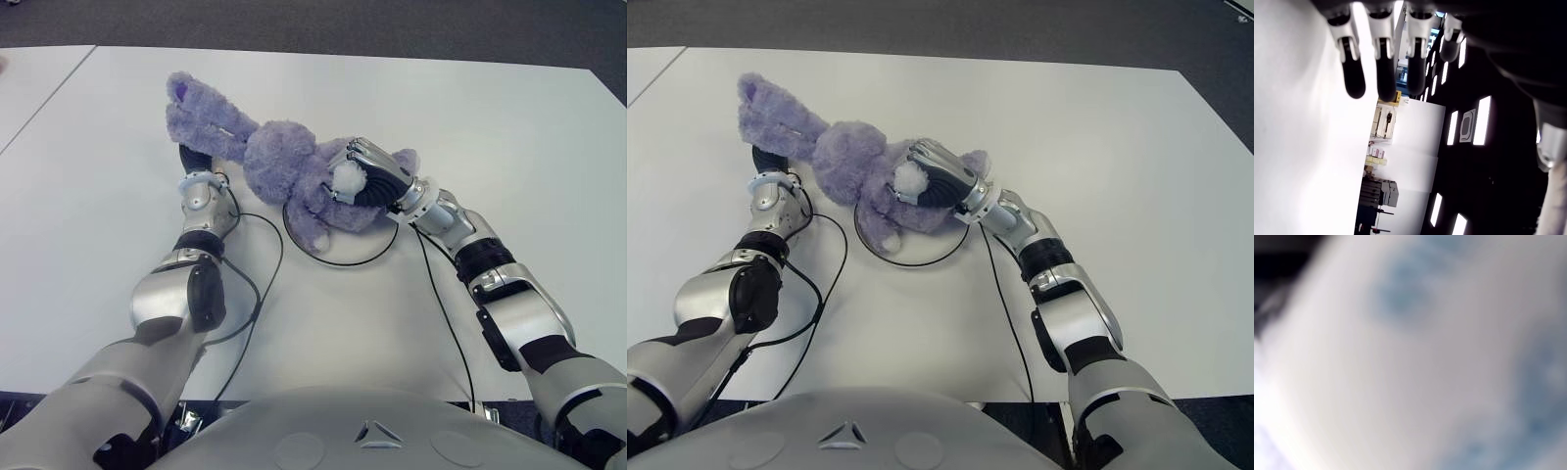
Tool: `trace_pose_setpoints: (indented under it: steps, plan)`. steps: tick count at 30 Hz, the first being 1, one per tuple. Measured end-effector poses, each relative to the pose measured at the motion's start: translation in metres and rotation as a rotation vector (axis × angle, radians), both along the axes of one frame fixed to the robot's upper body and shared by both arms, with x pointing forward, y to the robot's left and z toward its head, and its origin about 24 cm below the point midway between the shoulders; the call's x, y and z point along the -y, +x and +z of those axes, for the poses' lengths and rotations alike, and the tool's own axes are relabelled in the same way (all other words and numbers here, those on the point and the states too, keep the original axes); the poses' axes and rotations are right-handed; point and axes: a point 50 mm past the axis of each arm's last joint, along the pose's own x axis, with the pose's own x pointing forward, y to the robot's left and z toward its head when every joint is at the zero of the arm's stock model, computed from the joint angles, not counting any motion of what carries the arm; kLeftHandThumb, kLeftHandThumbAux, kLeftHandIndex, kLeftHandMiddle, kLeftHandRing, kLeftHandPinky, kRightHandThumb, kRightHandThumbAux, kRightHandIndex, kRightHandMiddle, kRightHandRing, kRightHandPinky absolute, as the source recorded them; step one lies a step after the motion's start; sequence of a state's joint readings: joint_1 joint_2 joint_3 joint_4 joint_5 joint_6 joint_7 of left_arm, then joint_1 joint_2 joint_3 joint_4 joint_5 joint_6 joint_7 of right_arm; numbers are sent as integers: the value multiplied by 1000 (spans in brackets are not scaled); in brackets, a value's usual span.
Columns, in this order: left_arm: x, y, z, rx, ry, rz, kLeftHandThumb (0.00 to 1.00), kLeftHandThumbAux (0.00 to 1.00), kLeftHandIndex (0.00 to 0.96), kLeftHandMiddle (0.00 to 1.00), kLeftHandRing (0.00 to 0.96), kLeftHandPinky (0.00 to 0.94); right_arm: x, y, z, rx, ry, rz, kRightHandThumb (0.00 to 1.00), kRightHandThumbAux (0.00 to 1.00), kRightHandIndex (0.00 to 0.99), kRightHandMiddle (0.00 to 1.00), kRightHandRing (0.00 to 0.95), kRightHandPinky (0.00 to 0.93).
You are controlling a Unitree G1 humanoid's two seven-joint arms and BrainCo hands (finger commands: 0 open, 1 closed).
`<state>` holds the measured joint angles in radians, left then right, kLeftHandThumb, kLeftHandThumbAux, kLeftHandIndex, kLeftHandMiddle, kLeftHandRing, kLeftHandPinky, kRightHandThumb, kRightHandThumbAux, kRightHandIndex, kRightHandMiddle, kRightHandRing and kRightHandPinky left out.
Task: Put the doll into the plate.
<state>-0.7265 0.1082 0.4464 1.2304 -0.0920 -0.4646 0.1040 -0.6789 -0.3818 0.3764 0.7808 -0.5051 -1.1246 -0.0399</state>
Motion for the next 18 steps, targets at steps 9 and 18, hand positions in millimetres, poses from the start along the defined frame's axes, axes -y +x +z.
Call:
trace_pose_setpoints:
  steps: [9, 18]
  plan:
    - [3, 1, 0, -14, 26, -13, 0, 537, 87, 237, 279, 319, -1, 19, 3, -5, -150, -108, 117, 473, 4, 15, 77, 114]
    - [3, 1, 0, -17, 32, -14, 0, 532, 78, 238, 277, 295, 0, 31, 3, 32, -220, -196, 75, 386, 0, 0, 2, 3]
